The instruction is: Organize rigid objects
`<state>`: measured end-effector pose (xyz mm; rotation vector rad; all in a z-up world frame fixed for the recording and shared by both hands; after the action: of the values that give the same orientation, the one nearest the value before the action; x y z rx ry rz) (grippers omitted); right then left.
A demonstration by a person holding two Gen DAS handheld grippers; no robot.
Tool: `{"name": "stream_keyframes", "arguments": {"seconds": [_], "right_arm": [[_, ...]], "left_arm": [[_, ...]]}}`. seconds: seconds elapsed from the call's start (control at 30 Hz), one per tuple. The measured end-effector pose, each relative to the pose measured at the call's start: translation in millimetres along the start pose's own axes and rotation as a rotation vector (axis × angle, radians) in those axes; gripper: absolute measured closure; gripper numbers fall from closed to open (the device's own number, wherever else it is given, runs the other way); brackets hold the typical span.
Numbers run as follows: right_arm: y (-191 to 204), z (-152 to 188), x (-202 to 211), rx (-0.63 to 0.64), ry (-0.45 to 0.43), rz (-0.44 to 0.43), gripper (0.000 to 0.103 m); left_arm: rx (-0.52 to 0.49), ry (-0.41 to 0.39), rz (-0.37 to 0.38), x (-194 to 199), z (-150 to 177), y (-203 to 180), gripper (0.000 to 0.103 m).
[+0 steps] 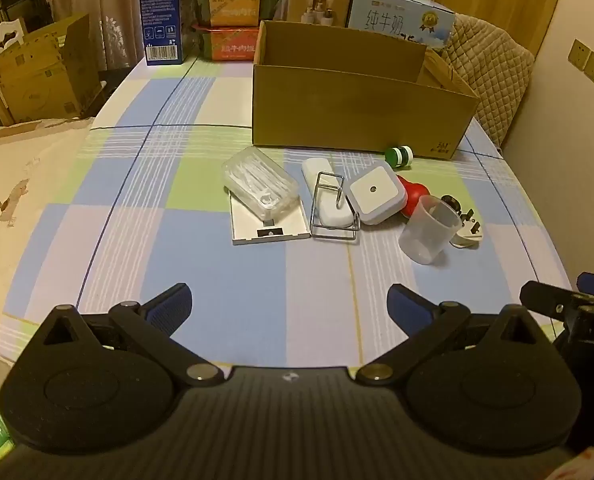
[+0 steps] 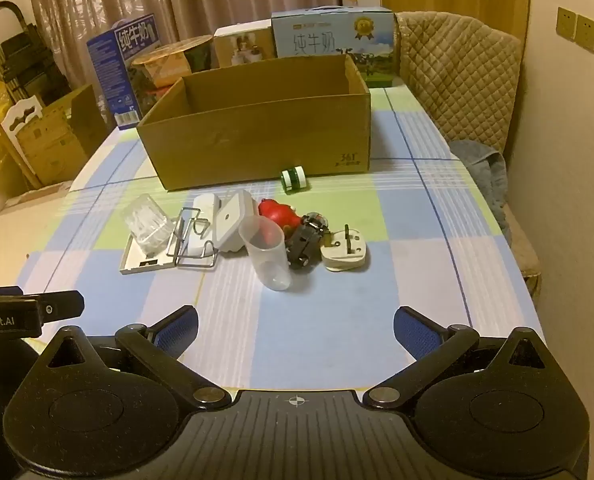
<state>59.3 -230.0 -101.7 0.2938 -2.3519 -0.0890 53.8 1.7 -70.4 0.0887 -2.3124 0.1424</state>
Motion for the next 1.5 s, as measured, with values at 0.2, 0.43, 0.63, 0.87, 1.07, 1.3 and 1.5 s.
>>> {"name": "stream_keyframes", "arguments": {"seconds": [0.2,0.43,0.63,0.87,1.07,1.3,1.5], "right_arm": [[-2.2,-1.2,2.4,-0.004,0.000,0.001,0.002],[3.5,-0.6,-6.6,-0.004,0.000,-0.005,0.002],[-1.5,-3.5,-0.8,-0.009,-0.004,-0.006,0.002],[-4.2,-2.3,0.8,-0.012,-0.010,-0.006,0.002],[-4.6,-4.5,3.2,-0.015,-0.012,-0.007,0.002],[-5.7,-5.4,4.0,-0.016,-0.013,-0.007,0.002],[-5.6,-5.5,3.7,-0.016,-0.013,-0.008,0.002]], "left_arm": [[-0.037,0.005,-0.011,-0.3,-2.7,-5.8,0.001],[-0.049,0.005,0.006,-6.2,-0.8,-4.3,0.001],[-0.050,-0.001,0.010,-5.2,-1.6,-5.6,0.001],[-0.051,-0.003,0.014,-4.0,-3.0,-8.0,0.001],[-0.055,-0.004,0.018,-5.0,-3.4,-9.4,0.001],[-0.059,-0.002,0.025,-5.7,-2.0,-10.8,0.001],[-0.065,-0.001,0.029,-5.9,-2.8,-12.1,0.001]]}}
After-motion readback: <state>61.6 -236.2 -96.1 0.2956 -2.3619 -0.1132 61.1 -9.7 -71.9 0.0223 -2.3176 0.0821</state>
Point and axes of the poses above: each gripper's, at about its wrist camera, not at the fingertips, and x roughly against the way its jaws point, y to its left, z to its underside, the point moved 9 cm from there along -x, roughly the way its jaws point, and after that the axes turned 5 degrees about -y, right-handed, at the moved point
